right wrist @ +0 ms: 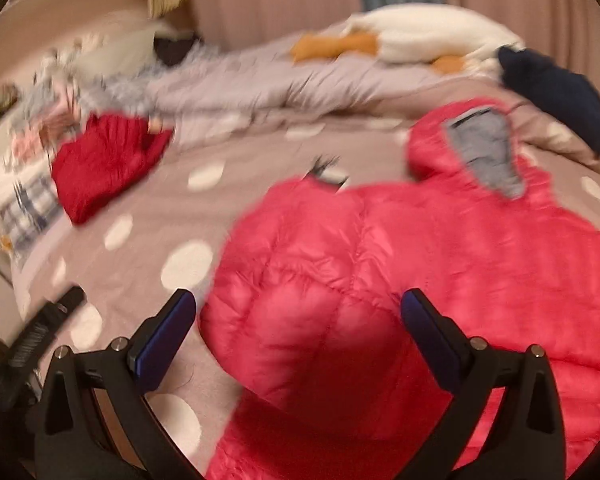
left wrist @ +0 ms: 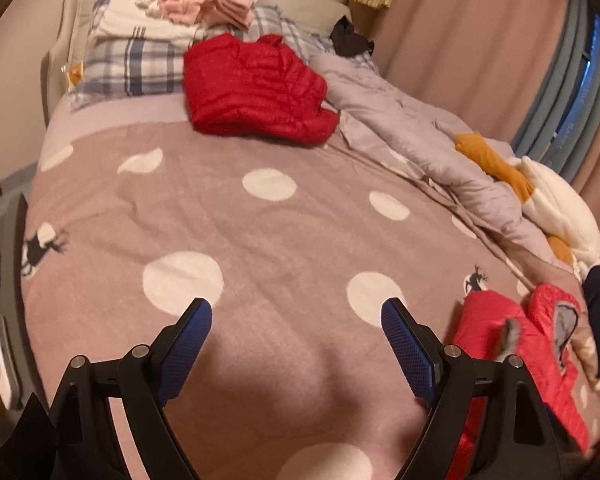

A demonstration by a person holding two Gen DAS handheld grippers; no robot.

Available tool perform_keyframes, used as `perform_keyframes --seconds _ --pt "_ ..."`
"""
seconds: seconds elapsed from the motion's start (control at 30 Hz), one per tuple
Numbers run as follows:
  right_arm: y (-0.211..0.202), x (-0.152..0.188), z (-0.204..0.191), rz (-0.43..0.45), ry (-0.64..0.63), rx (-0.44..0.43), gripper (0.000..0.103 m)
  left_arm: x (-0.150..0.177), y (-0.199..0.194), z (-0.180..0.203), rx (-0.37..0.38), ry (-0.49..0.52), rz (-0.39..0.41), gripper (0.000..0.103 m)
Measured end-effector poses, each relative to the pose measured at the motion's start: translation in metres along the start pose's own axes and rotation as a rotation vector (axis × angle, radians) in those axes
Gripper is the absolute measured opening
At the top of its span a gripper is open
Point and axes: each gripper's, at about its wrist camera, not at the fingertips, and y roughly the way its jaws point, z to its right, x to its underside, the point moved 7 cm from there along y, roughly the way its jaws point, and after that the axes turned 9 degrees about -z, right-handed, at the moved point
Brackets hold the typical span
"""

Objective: Fold large clothes

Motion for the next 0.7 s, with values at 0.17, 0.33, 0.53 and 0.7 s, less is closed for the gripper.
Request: perform_keyframes --seconds 0.17,0.33,0.53,0.7 --pt "0.011 0.009 0.008 0.043 -0.016 0.196 0.065 0.006 -0.003 0.016 0.056 0.074 -0.026 0.086" --pt "-0.04 -0.006 0.056 0.15 0.107 0.209 0.022 0.01 -0.005 0.023 0.086 0.082 -0.035 0.086" --pt "-0.099 -0.007 0.147 0.236 0.294 0.211 0.021 0.017 -0.003 0.033 0.084 0.108 -0.052 0.086" --pt "-0.108 0.03 0.224 0.219 0.447 0.259 0.022 0.019 -0.008 0.043 0.154 0.075 -0.088 0.086"
